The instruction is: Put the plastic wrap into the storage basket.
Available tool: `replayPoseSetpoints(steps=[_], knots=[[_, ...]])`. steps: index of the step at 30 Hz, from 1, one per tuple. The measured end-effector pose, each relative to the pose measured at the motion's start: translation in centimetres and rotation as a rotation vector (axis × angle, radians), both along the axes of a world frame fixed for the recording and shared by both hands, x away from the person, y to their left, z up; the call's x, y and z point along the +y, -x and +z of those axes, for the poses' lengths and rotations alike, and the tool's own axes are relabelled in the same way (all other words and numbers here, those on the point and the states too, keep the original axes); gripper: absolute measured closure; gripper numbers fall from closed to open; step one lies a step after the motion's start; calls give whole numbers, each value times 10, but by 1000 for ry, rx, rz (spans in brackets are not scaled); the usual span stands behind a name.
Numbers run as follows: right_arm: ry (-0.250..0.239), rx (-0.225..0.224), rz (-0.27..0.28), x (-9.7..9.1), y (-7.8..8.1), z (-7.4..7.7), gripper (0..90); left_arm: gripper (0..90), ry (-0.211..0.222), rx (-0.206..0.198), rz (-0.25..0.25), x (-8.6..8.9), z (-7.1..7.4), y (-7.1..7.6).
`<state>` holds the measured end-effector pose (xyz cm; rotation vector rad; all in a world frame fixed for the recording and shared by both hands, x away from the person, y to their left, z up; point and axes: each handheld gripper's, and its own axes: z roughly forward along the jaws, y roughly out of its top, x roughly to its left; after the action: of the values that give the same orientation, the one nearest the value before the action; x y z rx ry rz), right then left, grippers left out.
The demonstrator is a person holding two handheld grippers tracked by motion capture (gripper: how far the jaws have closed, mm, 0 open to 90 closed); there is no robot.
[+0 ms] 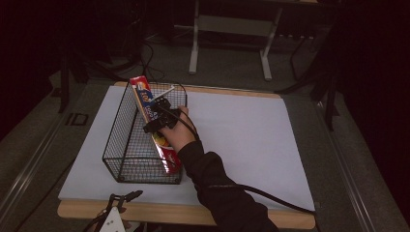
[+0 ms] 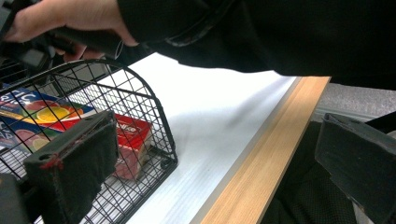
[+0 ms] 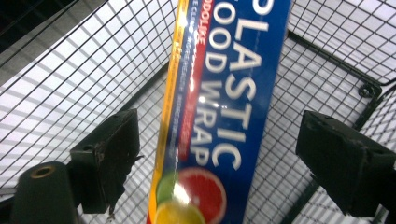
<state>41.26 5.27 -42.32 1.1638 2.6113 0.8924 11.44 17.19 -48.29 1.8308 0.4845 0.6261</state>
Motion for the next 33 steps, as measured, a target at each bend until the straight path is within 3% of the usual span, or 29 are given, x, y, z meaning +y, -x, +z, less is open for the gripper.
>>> replayPoseSetpoints(steps=[7, 18, 21, 33], knots=[[-38, -56, 24, -22, 9, 14, 131, 2, 0, 5, 3, -1, 0, -1], [-77, -82, 35, -66, 21, 27, 137, 2, -7, 13, 7, -3, -1, -3], [-95, -69, 35, -75, 23, 29, 137, 2, -11, 11, 10, -3, -1, -4], [-113, -123, 26, -112, 38, 30, 137, 2, -12, 12, 11, -3, -1, -4]])
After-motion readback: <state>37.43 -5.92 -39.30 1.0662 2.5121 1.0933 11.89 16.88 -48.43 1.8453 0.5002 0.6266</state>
